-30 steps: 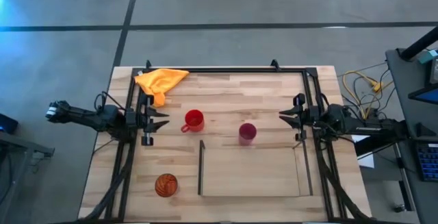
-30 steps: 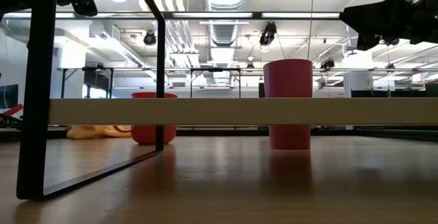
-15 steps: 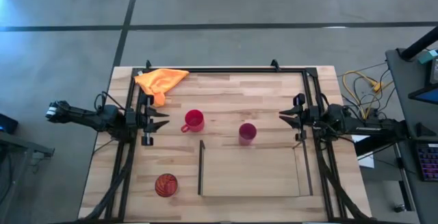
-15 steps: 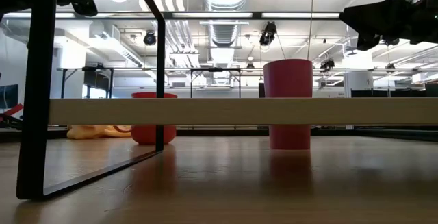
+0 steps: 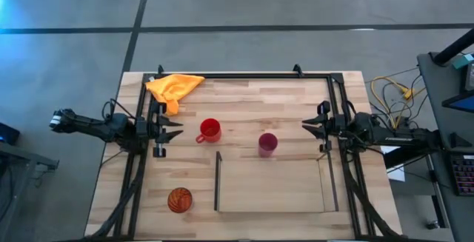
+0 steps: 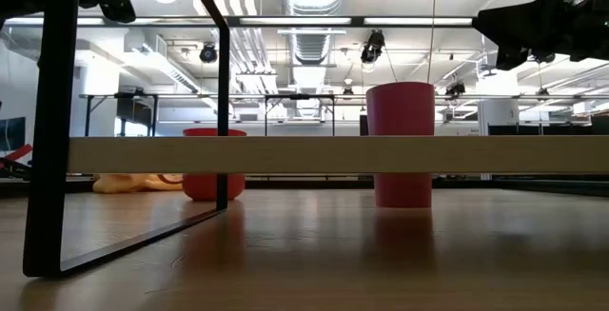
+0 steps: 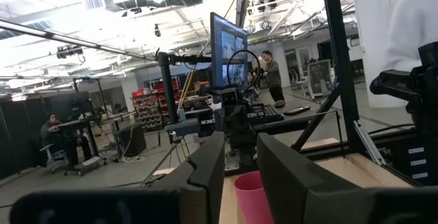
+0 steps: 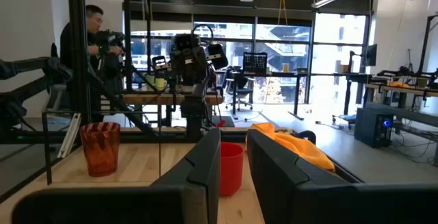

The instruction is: Stack small to large cups/mugs on shelf

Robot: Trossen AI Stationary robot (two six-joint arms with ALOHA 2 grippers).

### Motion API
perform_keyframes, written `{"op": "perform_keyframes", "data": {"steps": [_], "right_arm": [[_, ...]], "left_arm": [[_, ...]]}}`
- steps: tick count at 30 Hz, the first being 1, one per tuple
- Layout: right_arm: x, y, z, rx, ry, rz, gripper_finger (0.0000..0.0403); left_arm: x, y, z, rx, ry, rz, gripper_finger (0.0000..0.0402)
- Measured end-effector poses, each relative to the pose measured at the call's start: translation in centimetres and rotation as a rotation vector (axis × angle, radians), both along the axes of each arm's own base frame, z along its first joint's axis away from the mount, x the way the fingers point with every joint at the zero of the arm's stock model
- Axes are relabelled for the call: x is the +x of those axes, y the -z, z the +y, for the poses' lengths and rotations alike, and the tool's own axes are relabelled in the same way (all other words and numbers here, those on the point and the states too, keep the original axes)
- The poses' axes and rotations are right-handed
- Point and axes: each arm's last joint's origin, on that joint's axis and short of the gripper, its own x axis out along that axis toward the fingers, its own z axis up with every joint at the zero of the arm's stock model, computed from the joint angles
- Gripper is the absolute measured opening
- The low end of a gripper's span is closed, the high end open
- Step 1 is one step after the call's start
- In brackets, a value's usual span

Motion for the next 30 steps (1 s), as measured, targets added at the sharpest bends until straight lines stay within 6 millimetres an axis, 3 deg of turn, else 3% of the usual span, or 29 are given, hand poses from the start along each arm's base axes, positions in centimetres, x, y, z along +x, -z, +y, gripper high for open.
{"op": "perform_keyframes", "data": {"steps": [21,27,30], "right_arm": [[-0.02,-0.06,-0.02,-0.008,0.009,-0.006,0.0068],[-0.07,-0.3,-0.02,0.308,-0.06,-0.048,0.0068],[-0.05,-0.28,-0.02,0.384,-0.076,-0.05,0.0068]], "left_arm": [[0.0,0.0,0.0,0.001,0.0,0.0,0.0074],[-0.01,-0.01,0.0,0.002,-0.001,-0.001,0.0074],[-0.03,-0.09,0.12,-0.014,-0.037,-0.009,0.0074]]}}
